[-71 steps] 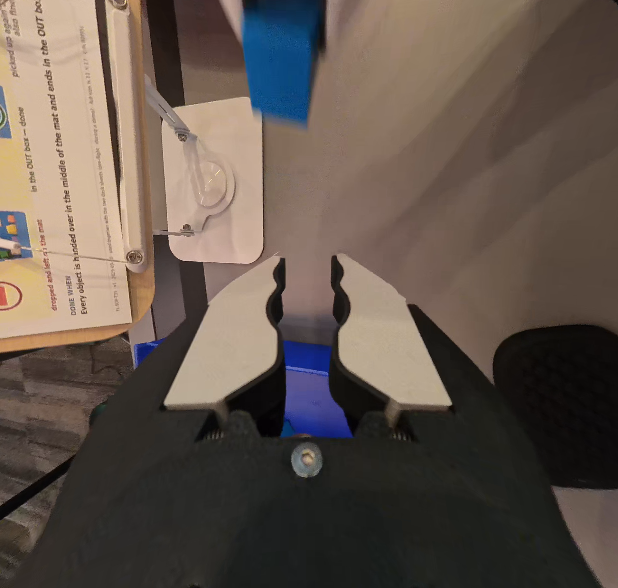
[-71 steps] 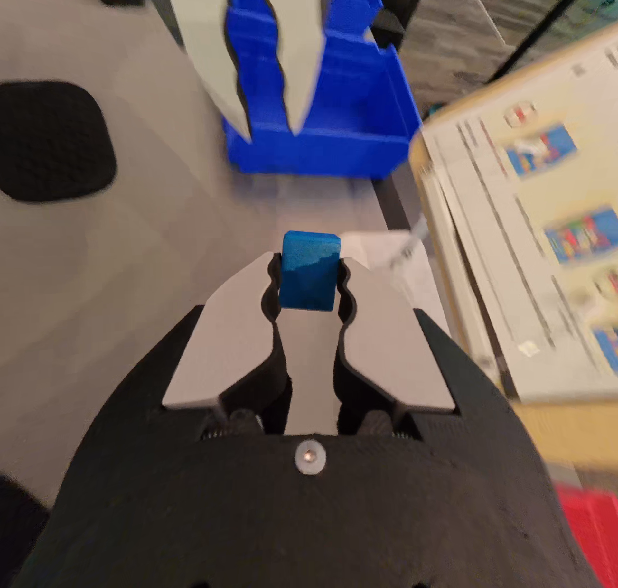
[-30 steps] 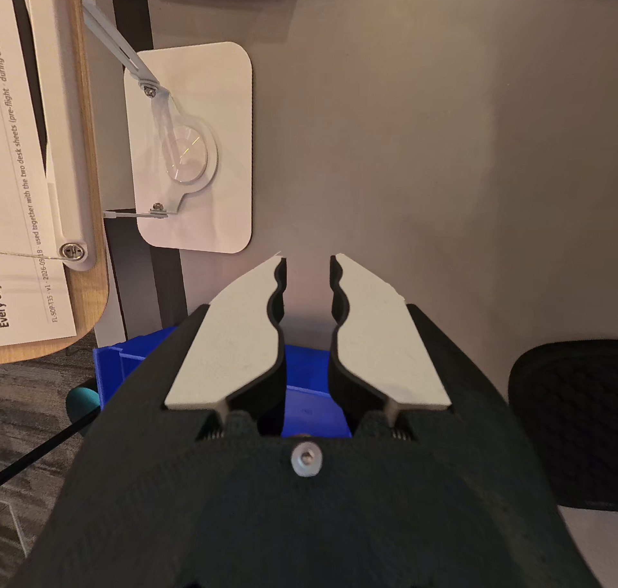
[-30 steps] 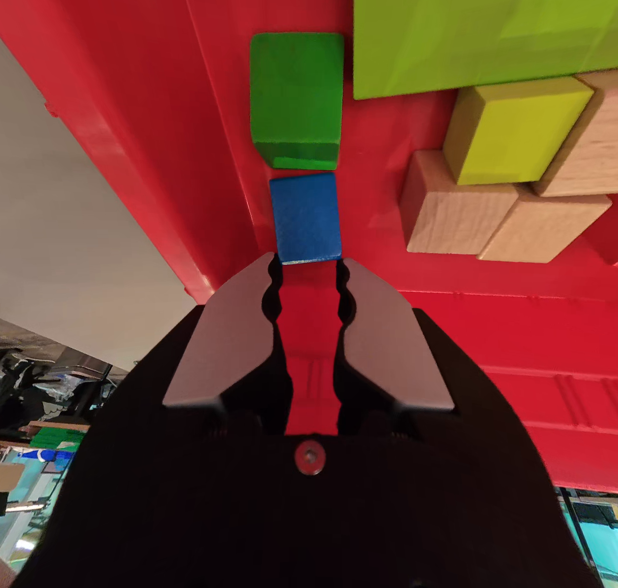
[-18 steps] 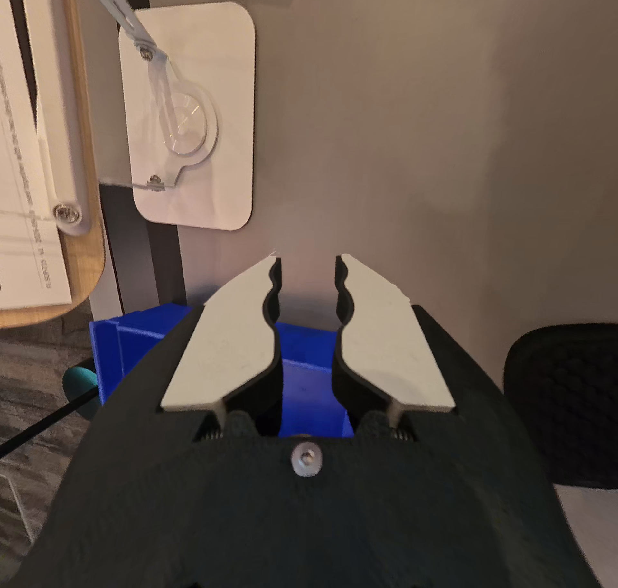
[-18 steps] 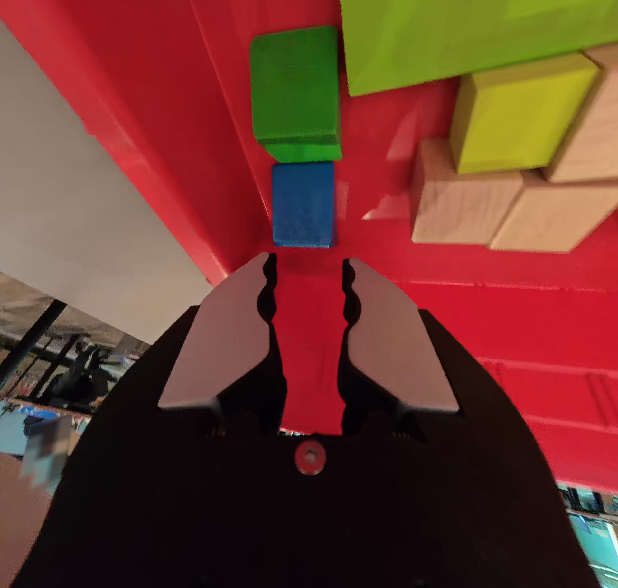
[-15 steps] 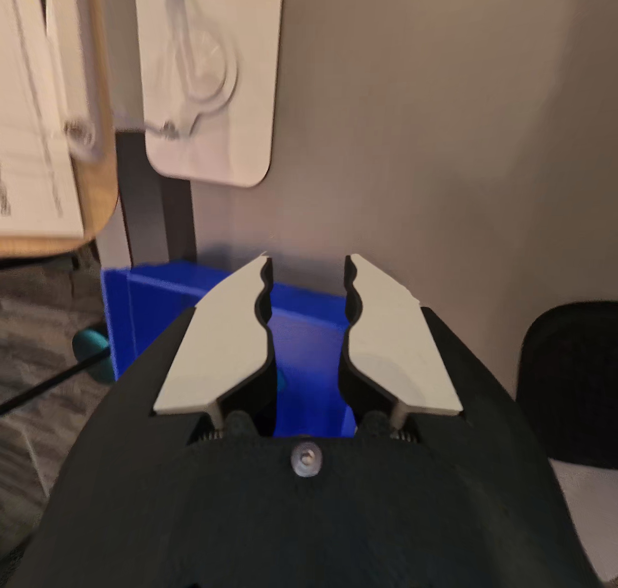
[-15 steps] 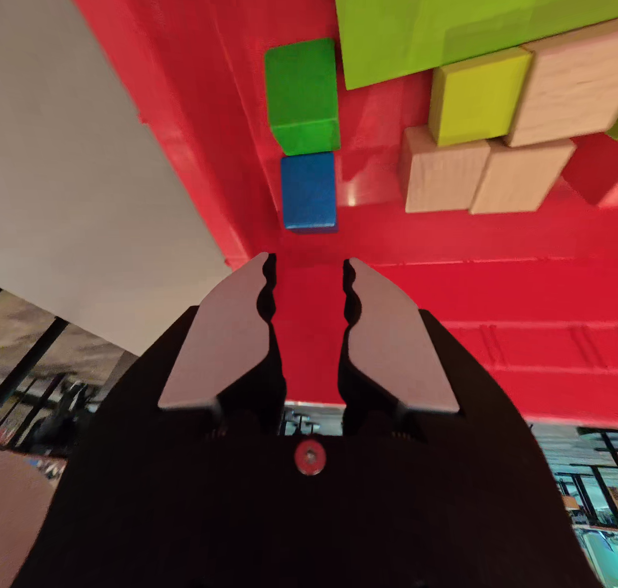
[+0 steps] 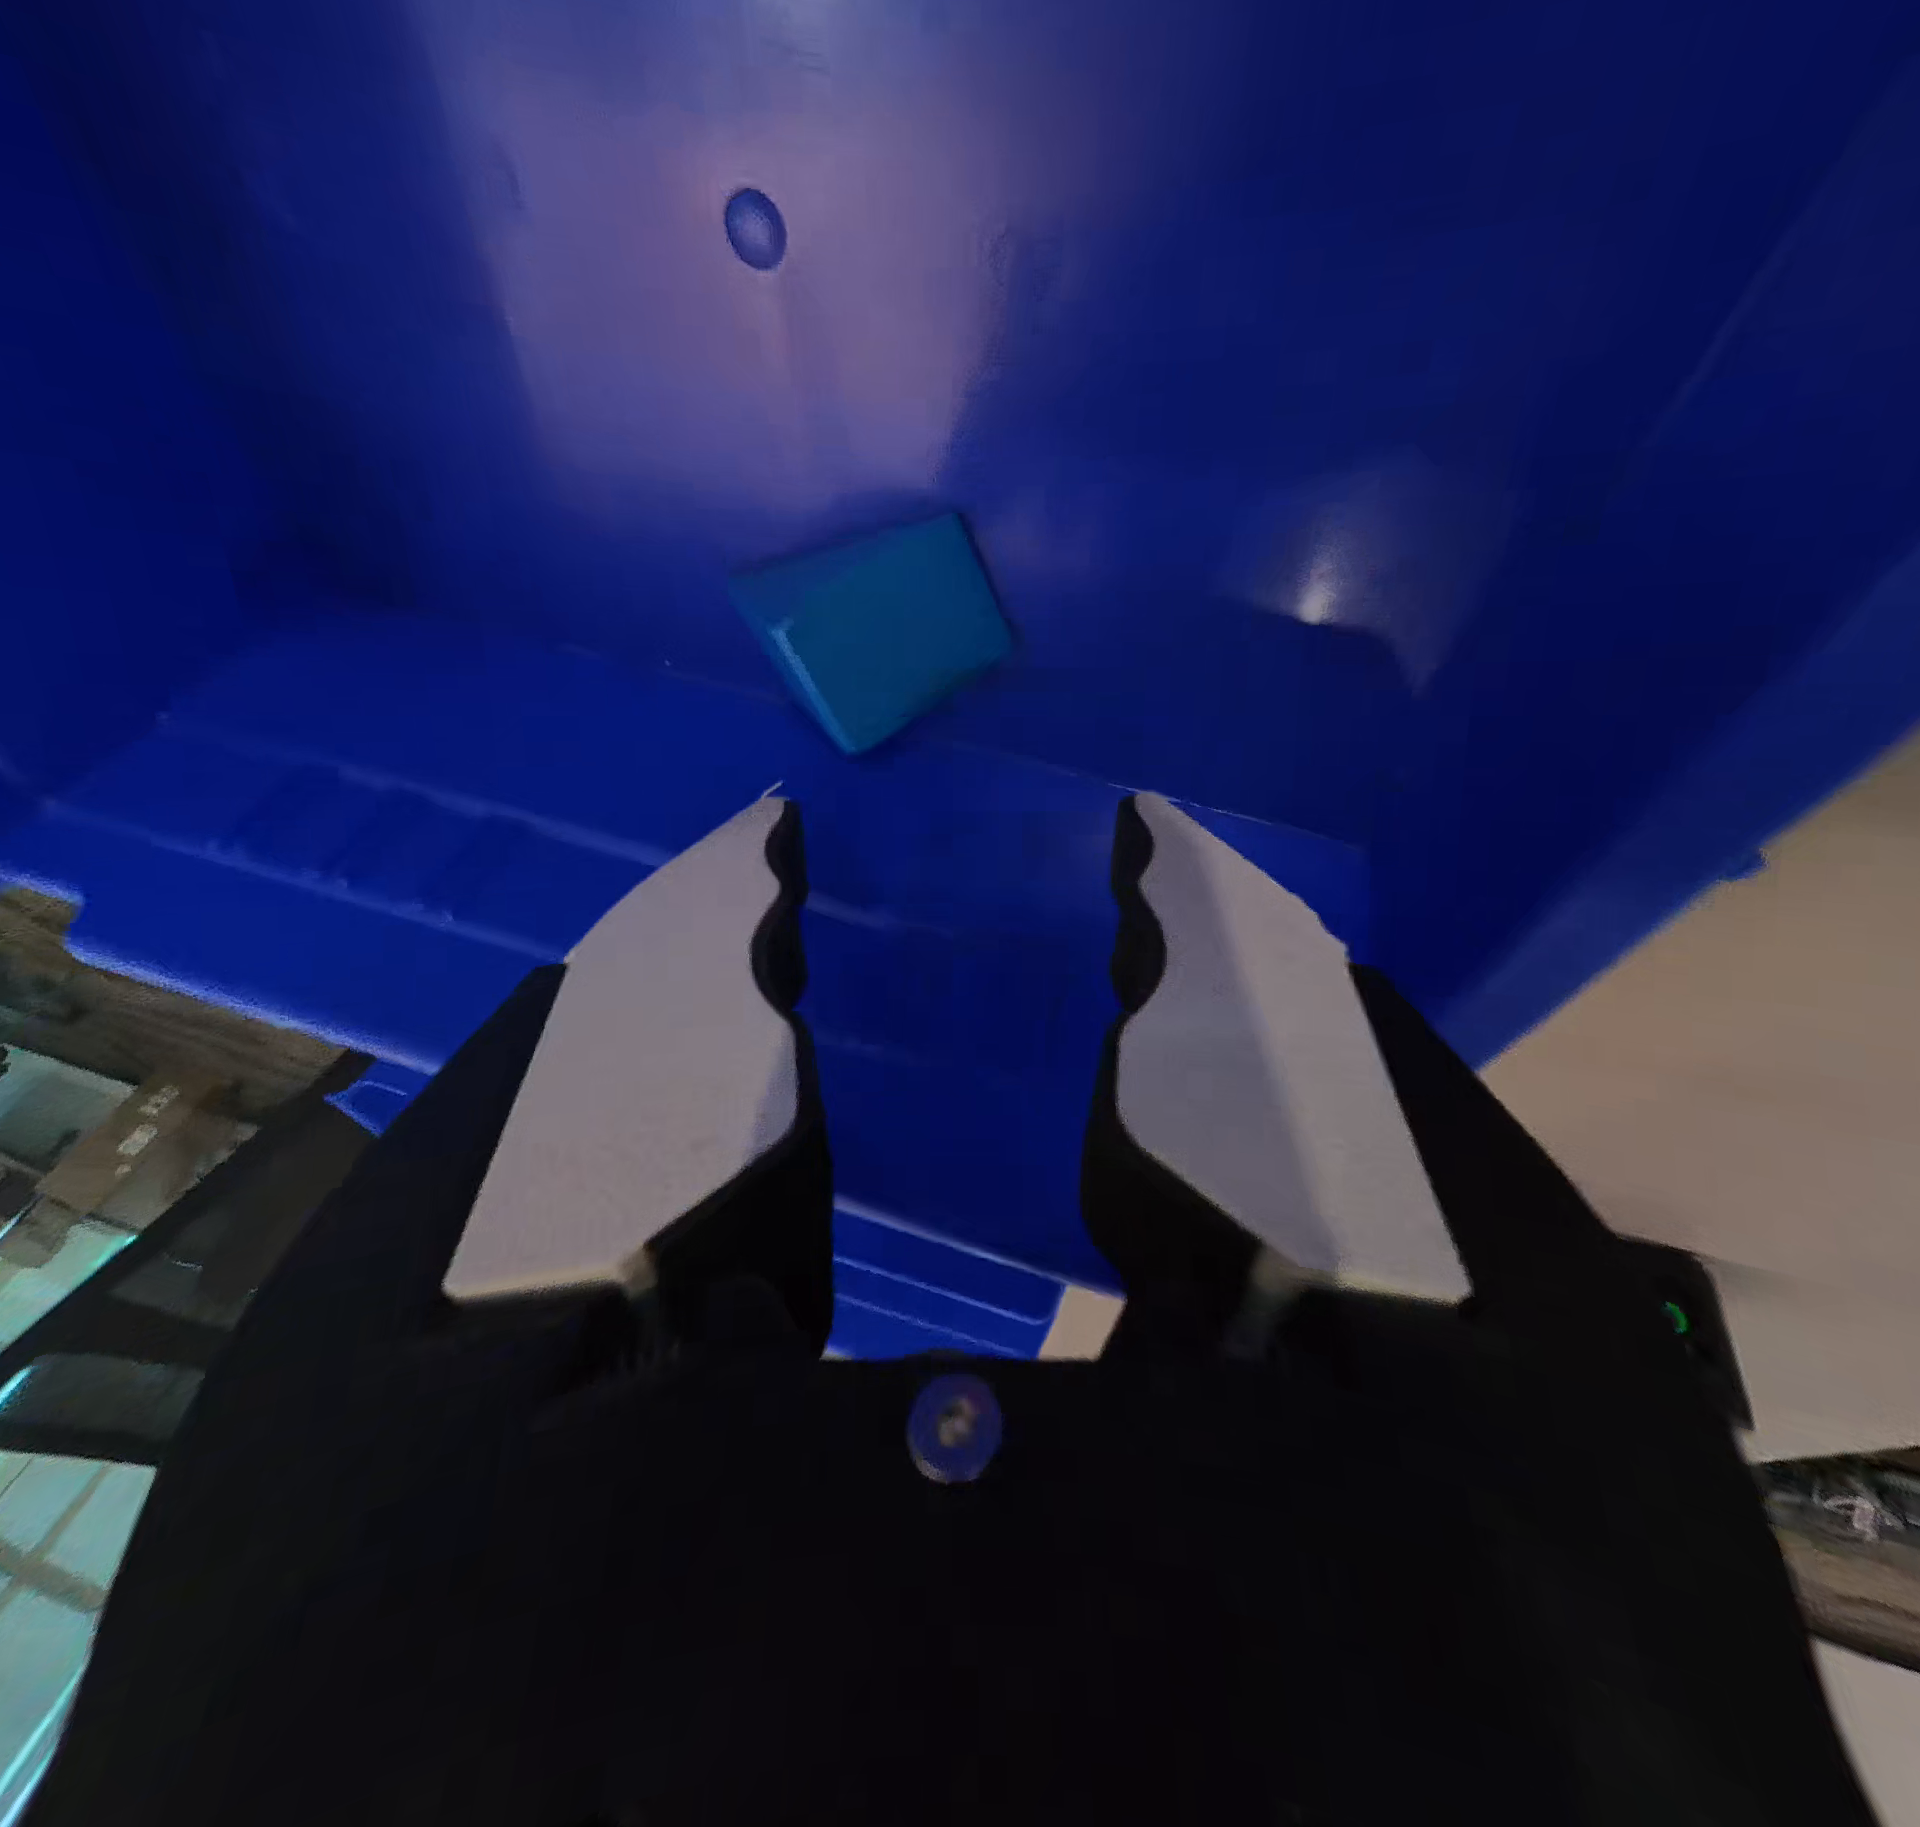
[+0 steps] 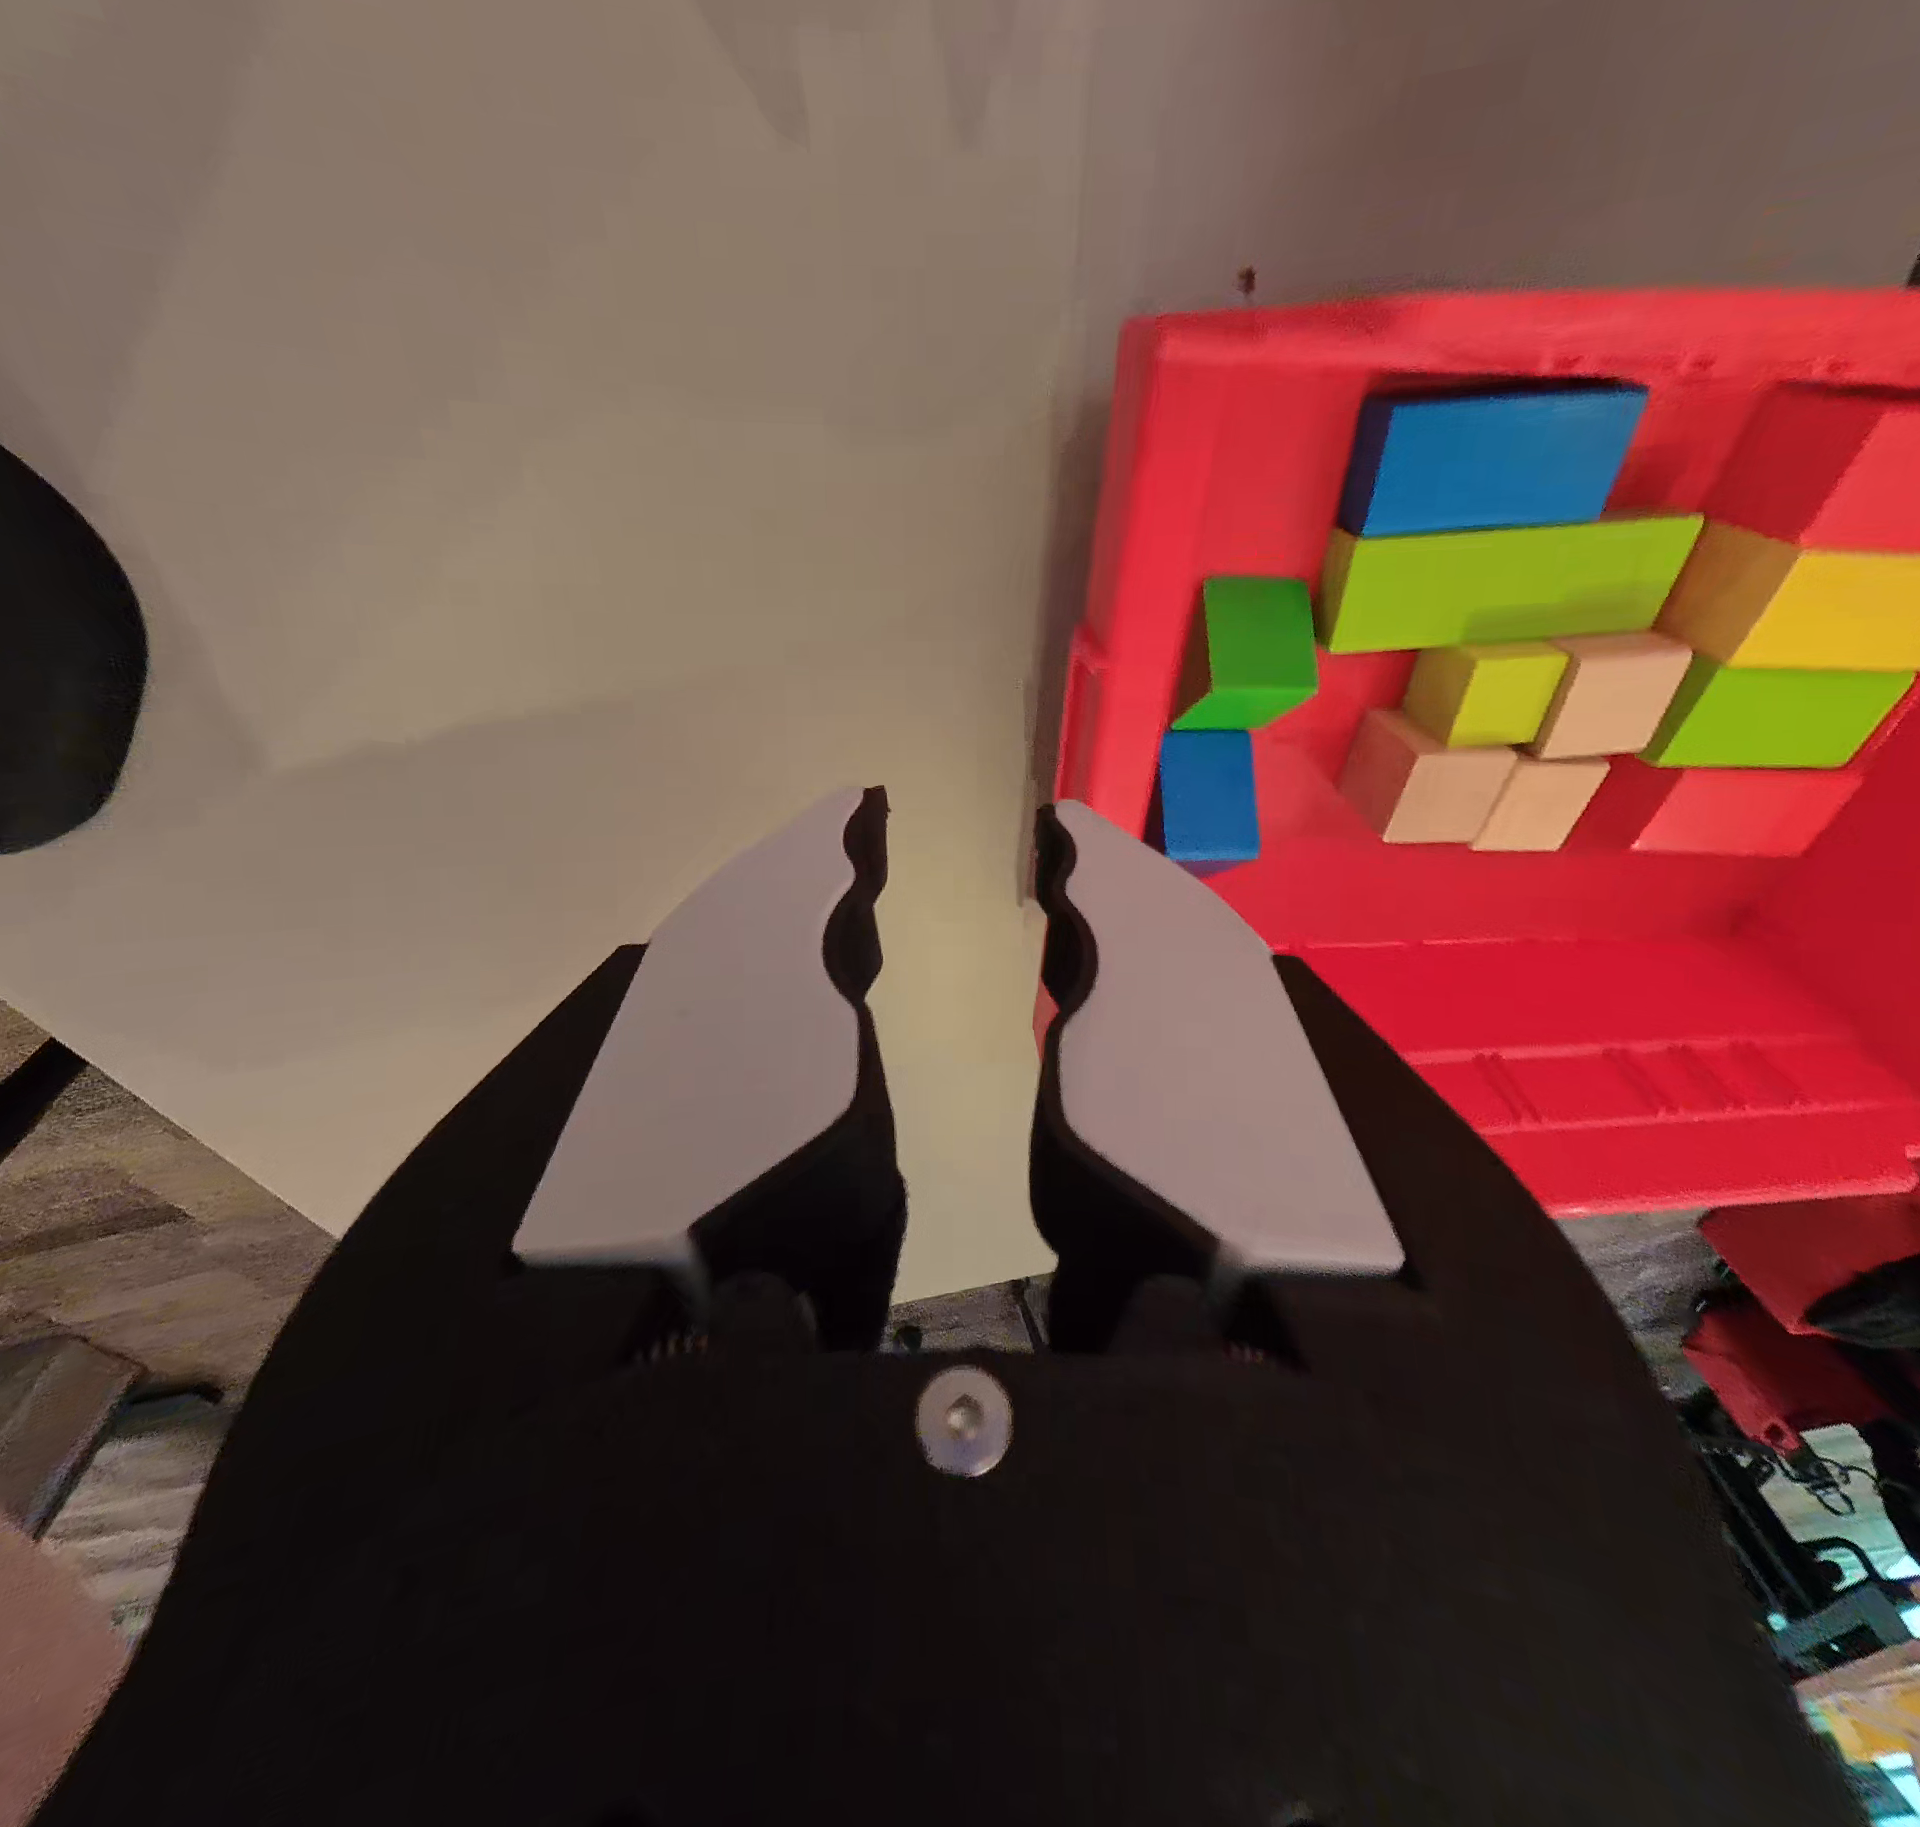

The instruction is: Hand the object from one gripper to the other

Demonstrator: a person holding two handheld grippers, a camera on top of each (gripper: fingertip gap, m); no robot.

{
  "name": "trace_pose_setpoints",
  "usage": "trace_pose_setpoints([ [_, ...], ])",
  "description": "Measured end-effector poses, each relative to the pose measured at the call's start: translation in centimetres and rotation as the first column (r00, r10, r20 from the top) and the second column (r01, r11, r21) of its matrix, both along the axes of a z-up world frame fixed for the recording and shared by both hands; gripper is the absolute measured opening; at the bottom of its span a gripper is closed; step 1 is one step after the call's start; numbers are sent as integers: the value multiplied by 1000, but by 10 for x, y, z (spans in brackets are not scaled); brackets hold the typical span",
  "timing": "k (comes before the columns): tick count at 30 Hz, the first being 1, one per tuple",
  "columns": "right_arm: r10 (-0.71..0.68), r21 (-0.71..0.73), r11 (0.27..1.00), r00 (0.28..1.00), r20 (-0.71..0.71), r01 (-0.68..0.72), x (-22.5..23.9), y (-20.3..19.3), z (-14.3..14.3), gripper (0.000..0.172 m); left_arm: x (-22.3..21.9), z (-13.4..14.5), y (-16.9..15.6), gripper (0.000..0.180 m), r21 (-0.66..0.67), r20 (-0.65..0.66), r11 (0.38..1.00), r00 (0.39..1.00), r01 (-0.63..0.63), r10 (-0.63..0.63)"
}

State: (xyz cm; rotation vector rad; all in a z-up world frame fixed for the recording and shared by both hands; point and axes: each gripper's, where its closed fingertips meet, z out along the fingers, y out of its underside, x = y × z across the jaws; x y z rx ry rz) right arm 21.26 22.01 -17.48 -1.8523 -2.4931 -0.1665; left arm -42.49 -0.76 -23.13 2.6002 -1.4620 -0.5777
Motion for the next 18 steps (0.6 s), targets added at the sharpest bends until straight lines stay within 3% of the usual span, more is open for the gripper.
trace_pose_setpoints([
  [7,55,1,998,998,-8,-55,-15,-17,-8,23,-20,-19,18,35,-128,-192,991,979,41,-65],
  [10,66,-1,998,998,-22,-66,-16,-18,-10,23,-22,-23,18,24,-108,-238,994,971,-7,-19],
  [13,67,1,998,997,-25,-67,-16,-18,-12,22,-15,-24,16,23,-62,-170,984,974,-165,153],
  [15,66,-1,998,997,-34,-66,-17,-18,-14,22,2,-25,14,22,-43,-65,943,943,-330,327],
  [17,69,-8,998,997,-46,-69,-18,-21,-15,22,41,-22,16,5,-91,171,856,839,-509,517],
  [18,73,-7,997,996,-48,-73,-18,-22,-16,22,58,-17,21,7,-121,279,828,782,-548,558],
])
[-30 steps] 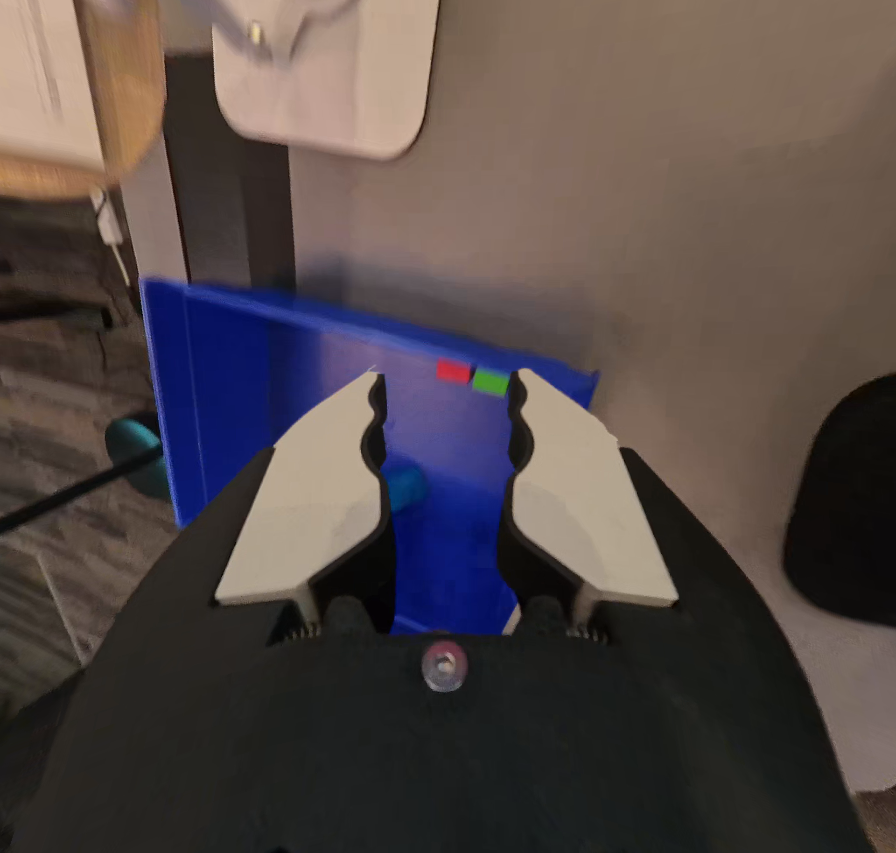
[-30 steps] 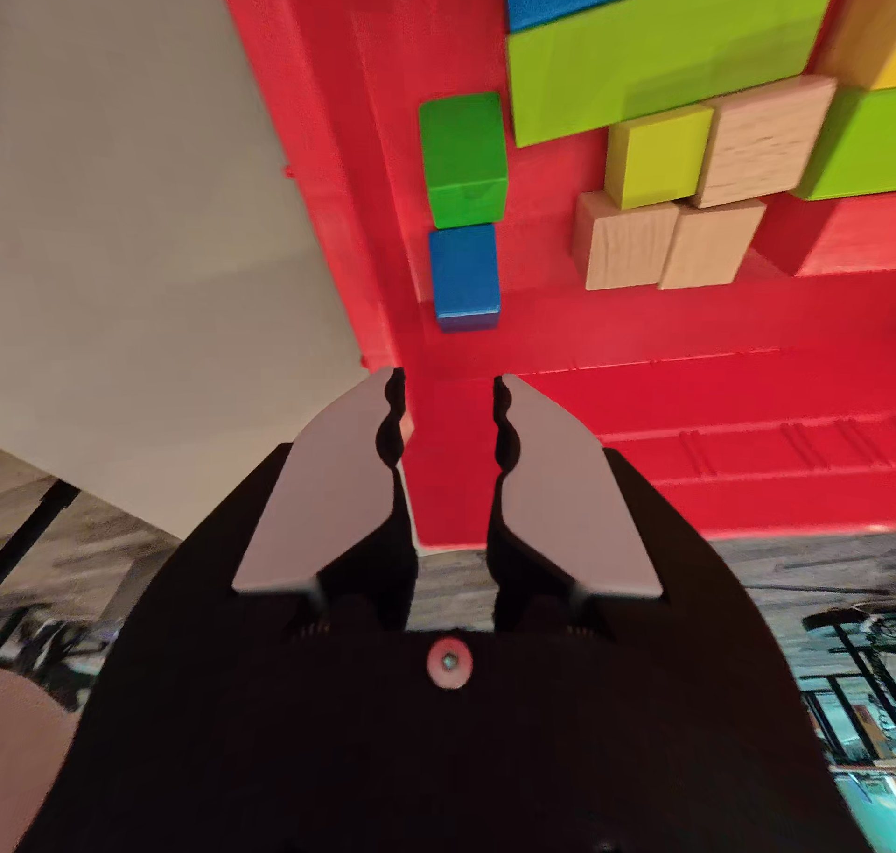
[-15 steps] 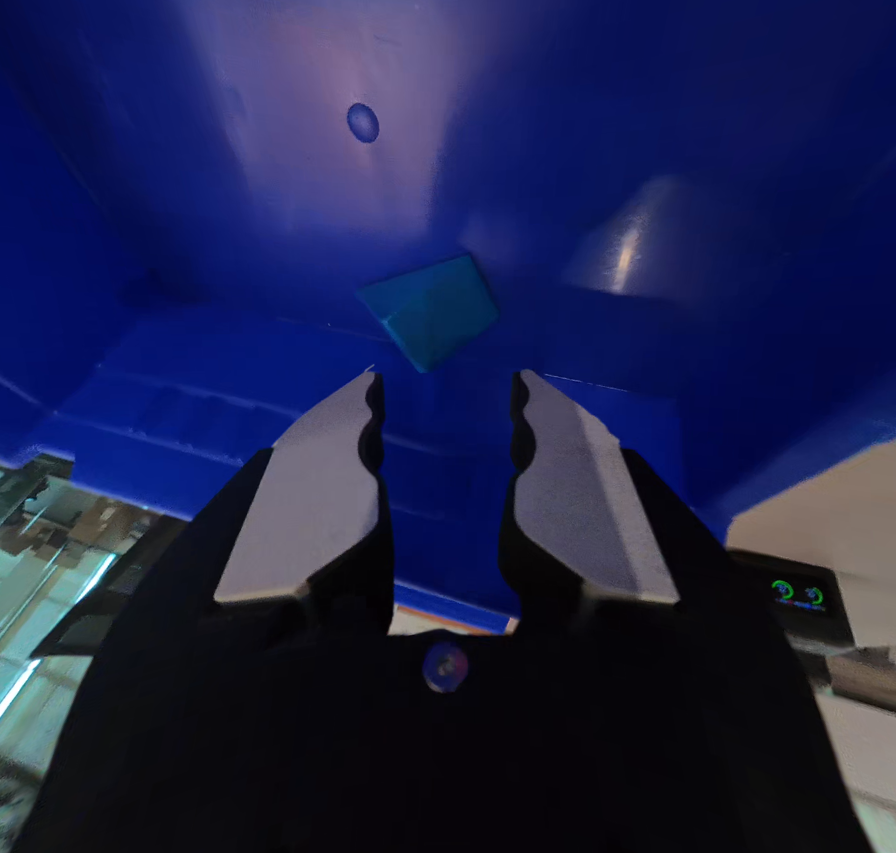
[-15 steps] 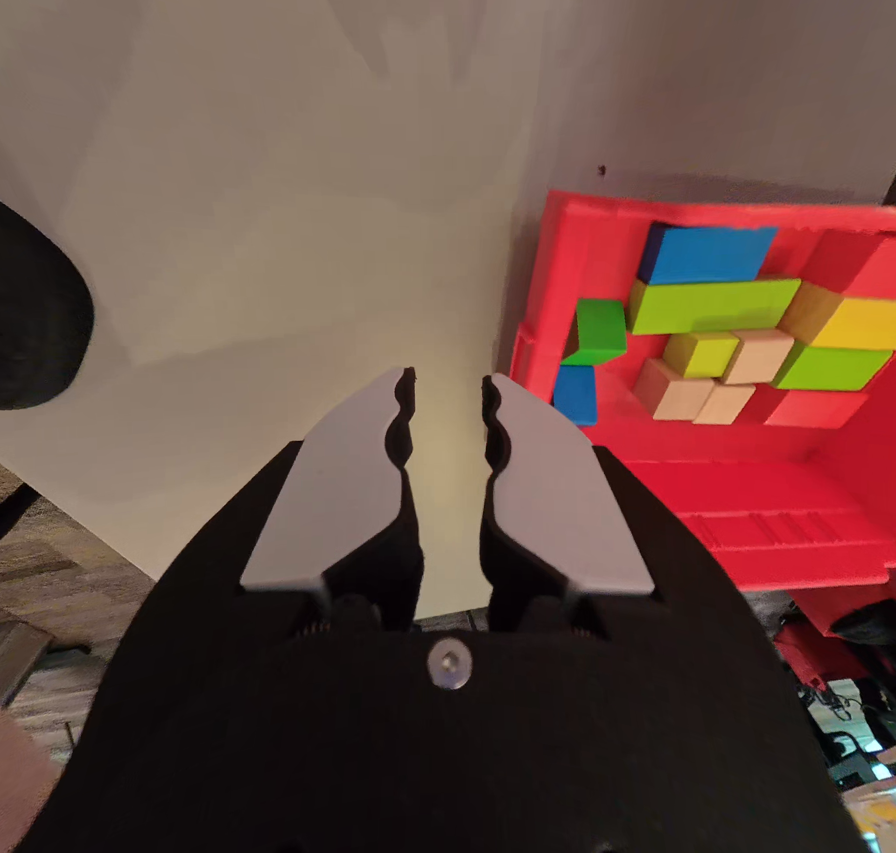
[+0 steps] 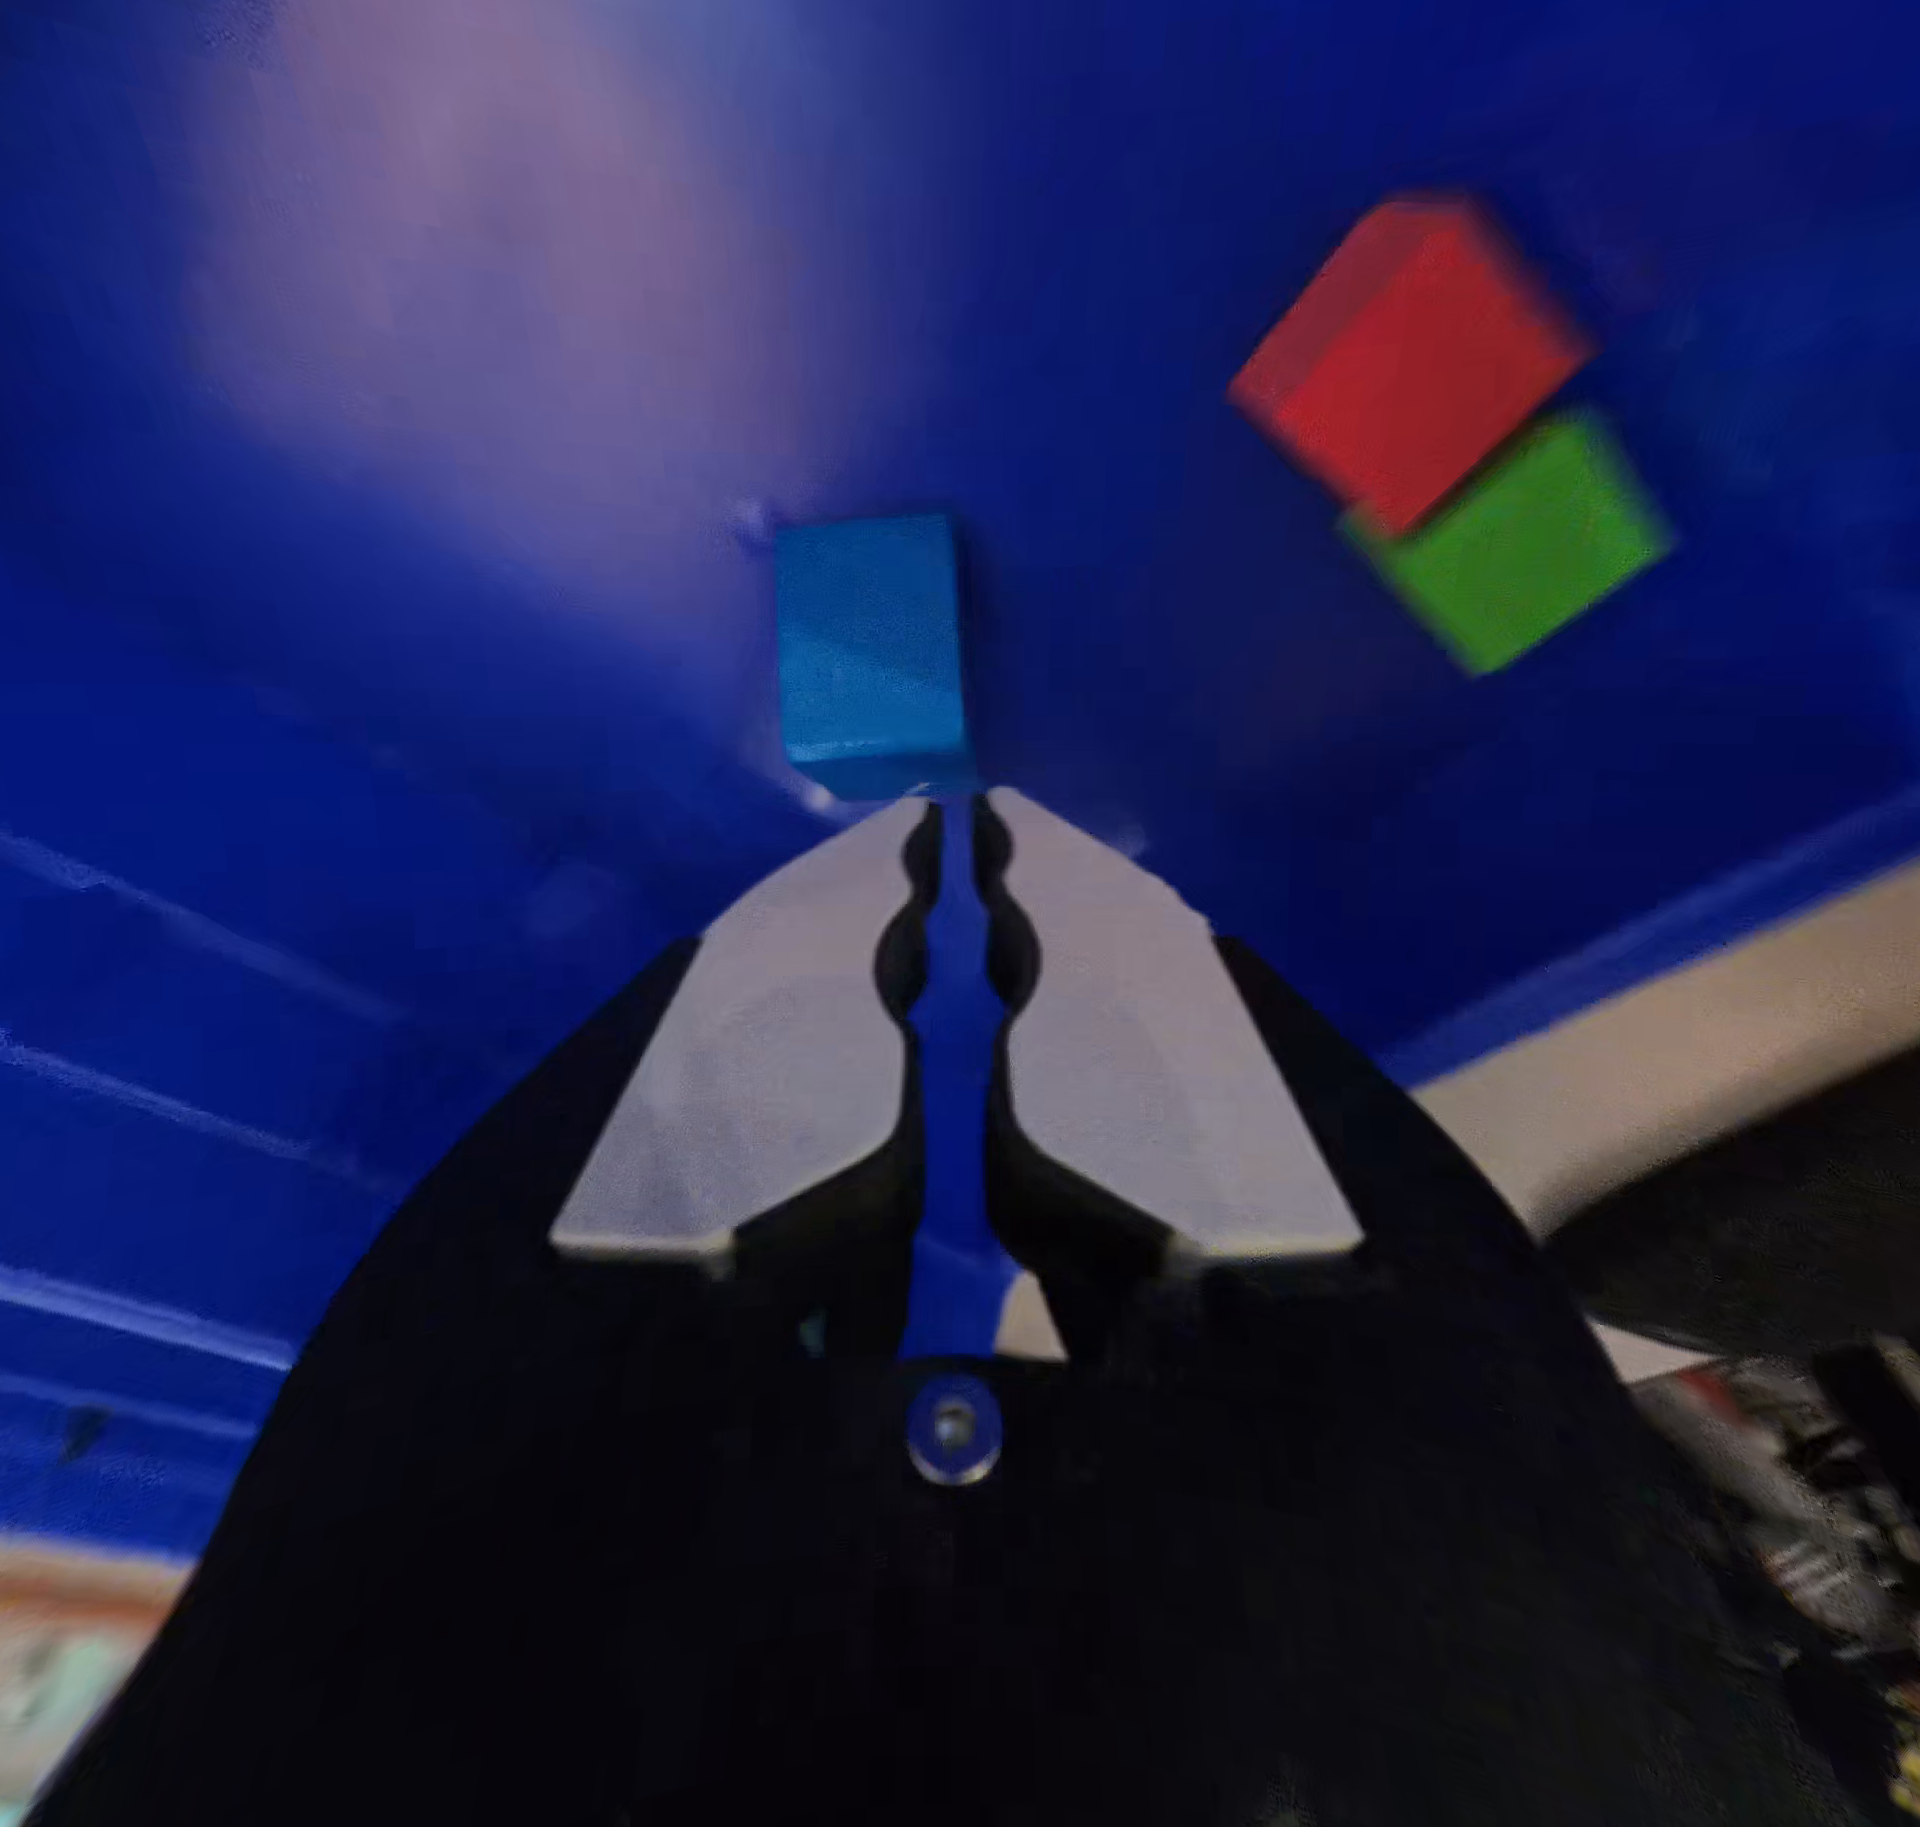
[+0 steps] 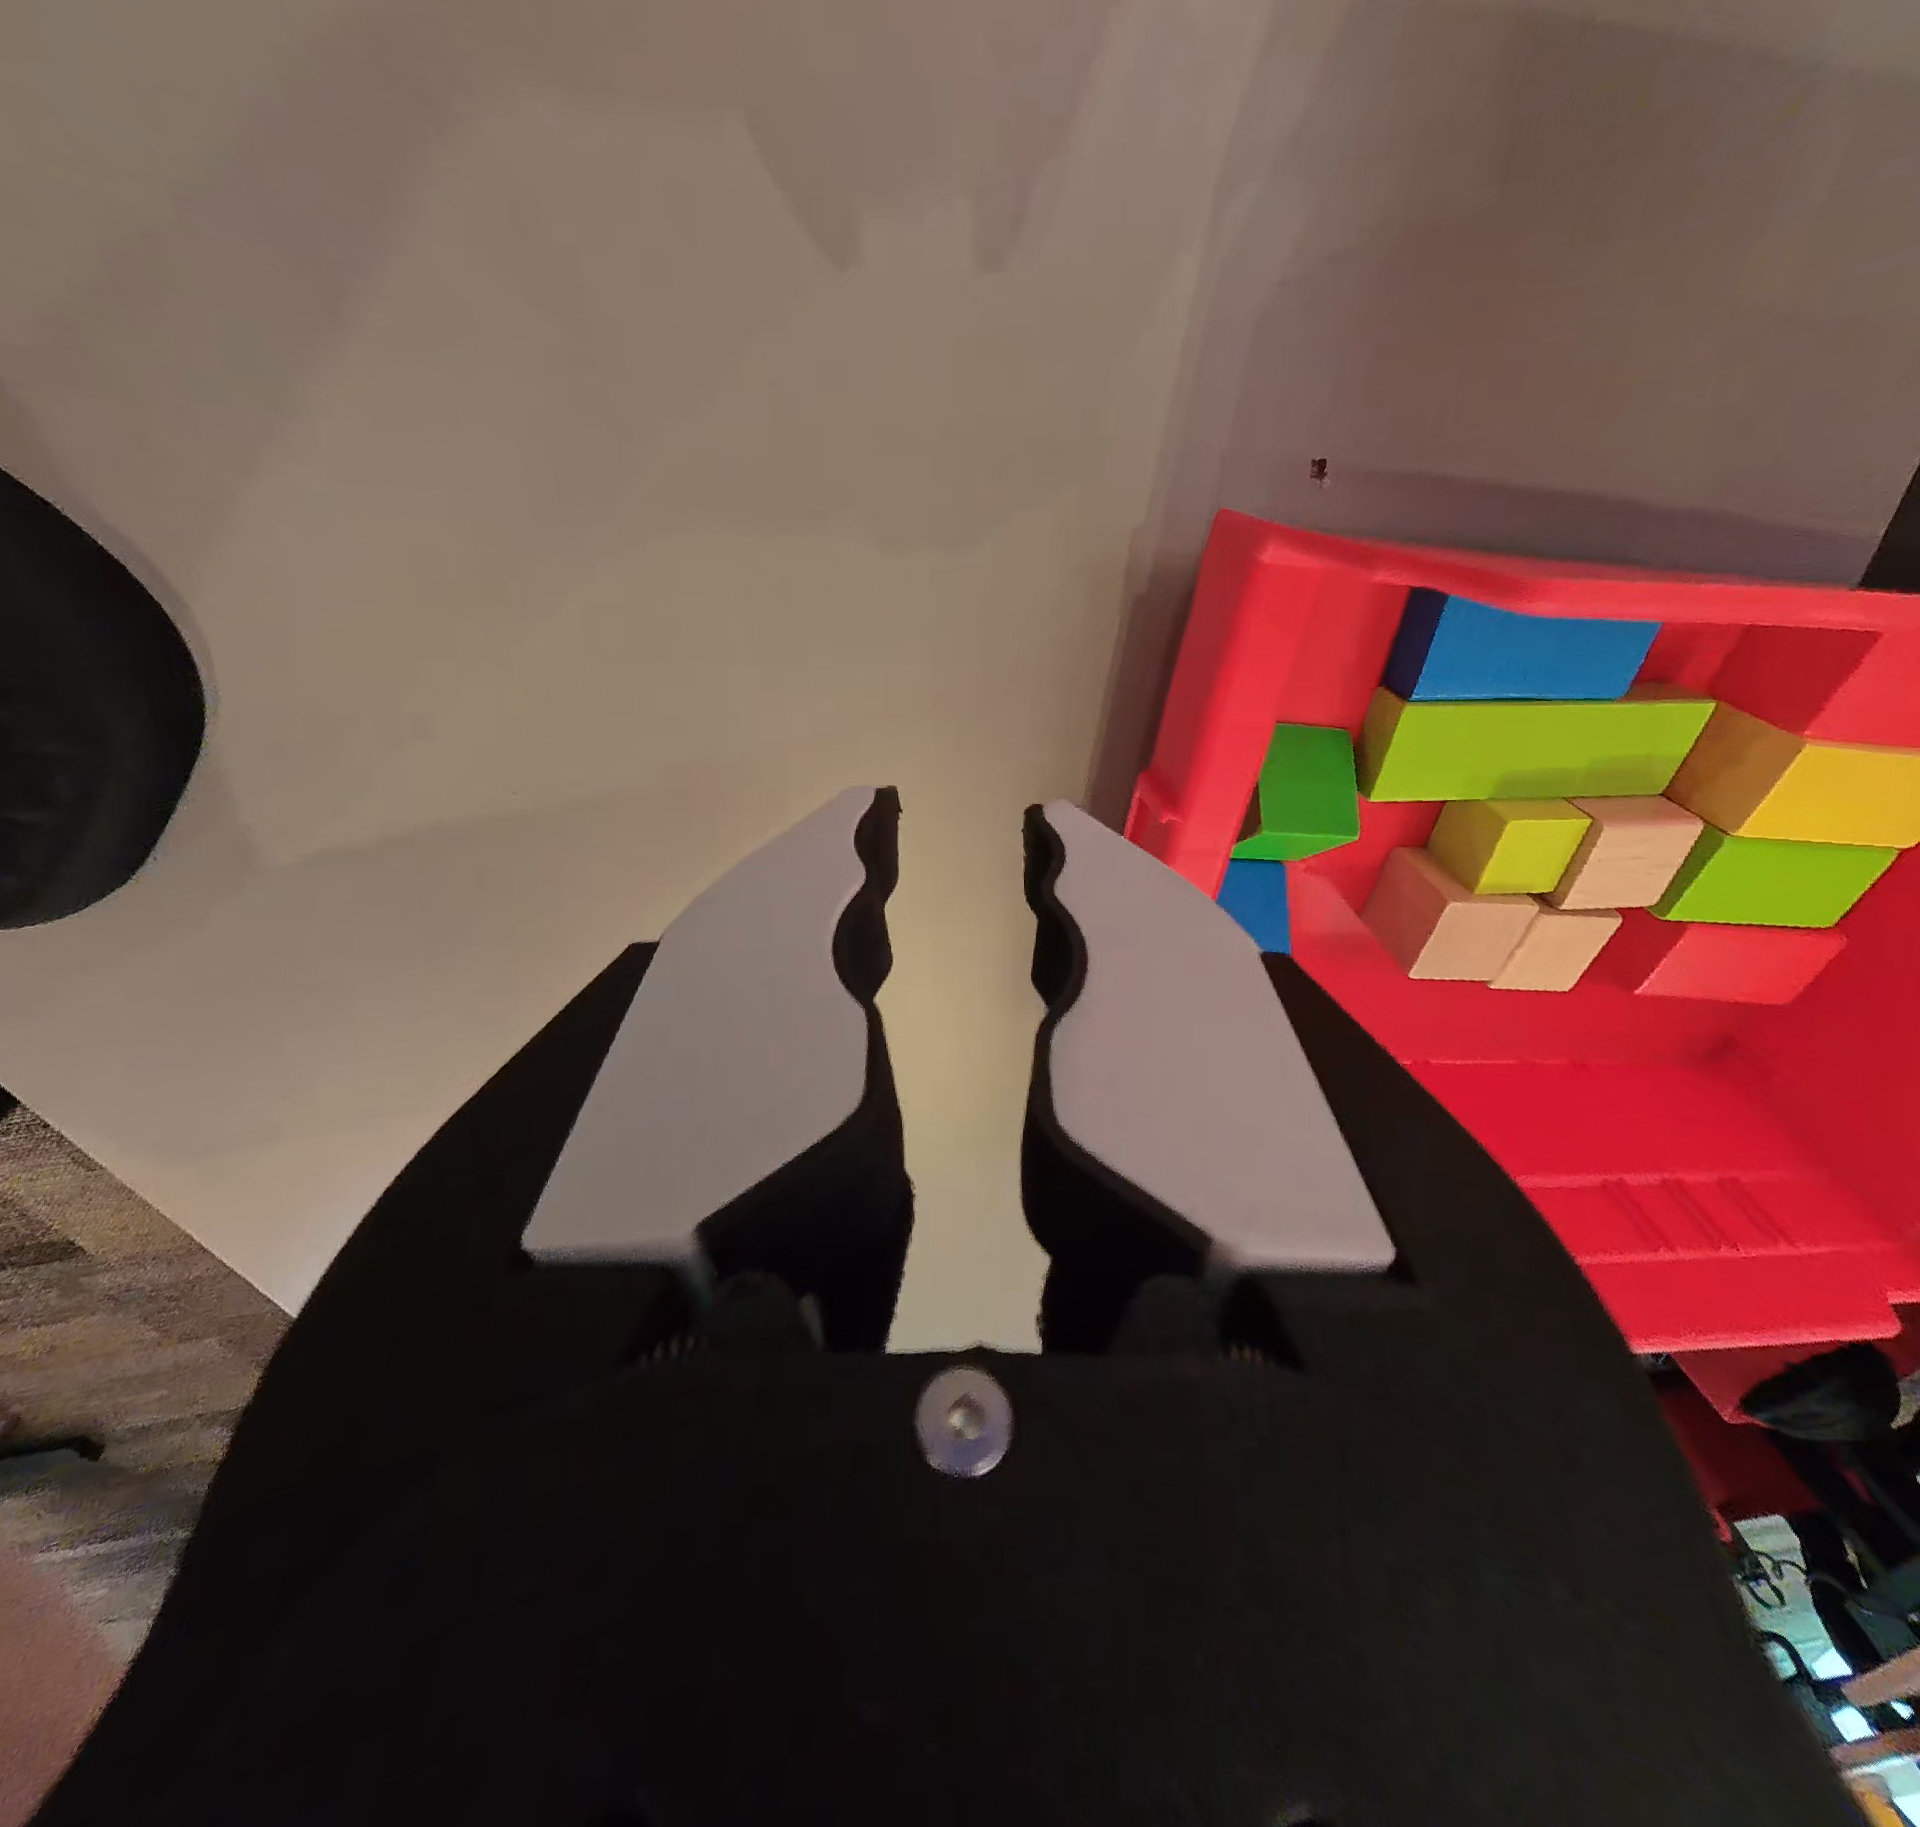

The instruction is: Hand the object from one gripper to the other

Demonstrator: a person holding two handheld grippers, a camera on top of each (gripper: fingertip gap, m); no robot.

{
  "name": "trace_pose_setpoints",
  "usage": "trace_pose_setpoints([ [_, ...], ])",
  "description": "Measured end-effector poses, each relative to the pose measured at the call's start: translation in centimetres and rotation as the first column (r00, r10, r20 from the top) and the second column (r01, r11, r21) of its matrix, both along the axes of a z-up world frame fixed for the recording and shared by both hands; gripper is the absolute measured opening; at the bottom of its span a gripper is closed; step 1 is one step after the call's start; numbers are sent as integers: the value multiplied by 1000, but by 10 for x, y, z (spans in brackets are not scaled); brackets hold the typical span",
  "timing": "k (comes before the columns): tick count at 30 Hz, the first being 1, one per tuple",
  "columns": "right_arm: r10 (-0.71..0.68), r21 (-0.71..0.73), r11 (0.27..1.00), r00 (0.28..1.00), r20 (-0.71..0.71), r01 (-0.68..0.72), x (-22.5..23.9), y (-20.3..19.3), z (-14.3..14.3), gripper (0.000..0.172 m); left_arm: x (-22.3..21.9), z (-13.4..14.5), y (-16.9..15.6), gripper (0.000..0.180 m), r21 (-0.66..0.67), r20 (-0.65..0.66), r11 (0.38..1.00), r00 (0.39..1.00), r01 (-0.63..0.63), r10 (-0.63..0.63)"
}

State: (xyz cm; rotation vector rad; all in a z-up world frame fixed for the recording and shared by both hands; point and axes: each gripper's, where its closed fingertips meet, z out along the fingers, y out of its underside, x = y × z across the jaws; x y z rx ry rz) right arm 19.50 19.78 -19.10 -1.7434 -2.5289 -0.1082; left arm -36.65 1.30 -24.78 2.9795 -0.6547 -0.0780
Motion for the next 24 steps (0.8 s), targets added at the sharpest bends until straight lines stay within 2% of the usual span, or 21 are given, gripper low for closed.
trace_pose_setpoints([
  [1,4,1,1000,1000,0,-4,1,-1,-1,22,4,7,3,17,24,15,1000,1000,5,-5],
  [2,7,2,1000,1000,-1,-7,1,-3,-1,22,1,12,5,33,40,-27,997,998,65,-64],
  [4,10,0,1000,1000,-8,-10,2,-6,0,21,-2,14,7,53,63,-92,970,969,233,-227],
  [5,11,1,1000,1000,-12,-11,2,-6,0,21,-5,10,3,65,31,-112,967,962,254,-249],
  [7,12,4,1000,1000,-20,-12,1,-8,2,21,-1,0,-2,70,-8,-106,964,958,267,-267],
  [9,14,11,1000,1000,-24,-13,1,-9,4,21,3,-5,-2,76,5,-93,977,973,212,-210],
  [11,16,12,1000,999,-30,-16,0,-11,6,21,16,-11,4,64,57,19,997,999,48,-49],
  [14,22,15,1000,999,-37,-22,-2,-14,7,20,25,-15,11,64,105,156,980,976,-171,154],
  [16,27,20,999,999,-42,-26,-4,-15,8,20,21,-22,11,63,131,152,955,957,-267,247],
  [19,38,20,999,998,-58,-37,-8,-18,7,19,20,-21,16,45,208,156,924,944,-321,292],
  [24,60,16,998,993,-105,-59,-20,-26,12,19,18,-21,15,36,283,142,909,951,-305,275],
])
